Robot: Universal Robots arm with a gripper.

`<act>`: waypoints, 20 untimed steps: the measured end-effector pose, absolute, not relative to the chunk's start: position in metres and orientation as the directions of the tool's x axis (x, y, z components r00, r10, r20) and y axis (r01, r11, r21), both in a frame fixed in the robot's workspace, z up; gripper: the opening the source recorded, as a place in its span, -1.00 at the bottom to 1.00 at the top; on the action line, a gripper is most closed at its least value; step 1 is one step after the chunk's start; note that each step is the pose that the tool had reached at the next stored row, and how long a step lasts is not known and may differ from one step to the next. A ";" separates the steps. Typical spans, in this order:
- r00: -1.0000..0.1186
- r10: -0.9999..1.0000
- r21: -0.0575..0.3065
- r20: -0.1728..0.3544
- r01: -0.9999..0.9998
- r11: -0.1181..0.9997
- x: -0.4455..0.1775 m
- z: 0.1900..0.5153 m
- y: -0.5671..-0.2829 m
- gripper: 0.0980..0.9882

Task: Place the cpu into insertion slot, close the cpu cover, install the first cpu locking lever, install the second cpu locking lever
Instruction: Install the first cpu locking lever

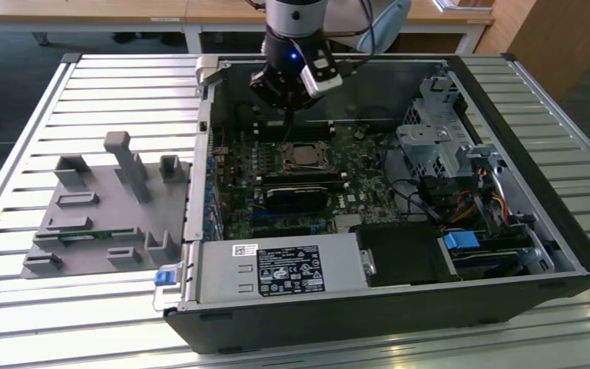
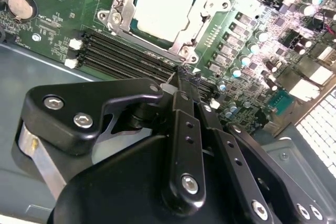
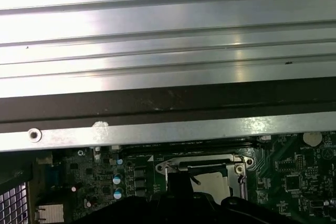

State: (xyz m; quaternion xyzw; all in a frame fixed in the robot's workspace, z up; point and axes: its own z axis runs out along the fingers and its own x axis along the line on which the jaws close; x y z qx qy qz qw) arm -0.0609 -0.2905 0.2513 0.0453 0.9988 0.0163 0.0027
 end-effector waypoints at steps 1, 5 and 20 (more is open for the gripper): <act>-0.996 0.091 0.033 -0.004 0.090 0.995 -0.060 0.251 -0.290 -0.98; -0.996 0.091 0.033 -0.004 0.090 0.995 -0.056 0.249 -0.291 -0.98; -0.996 0.091 0.033 -0.004 0.090 0.995 -0.046 0.242 -0.290 -0.98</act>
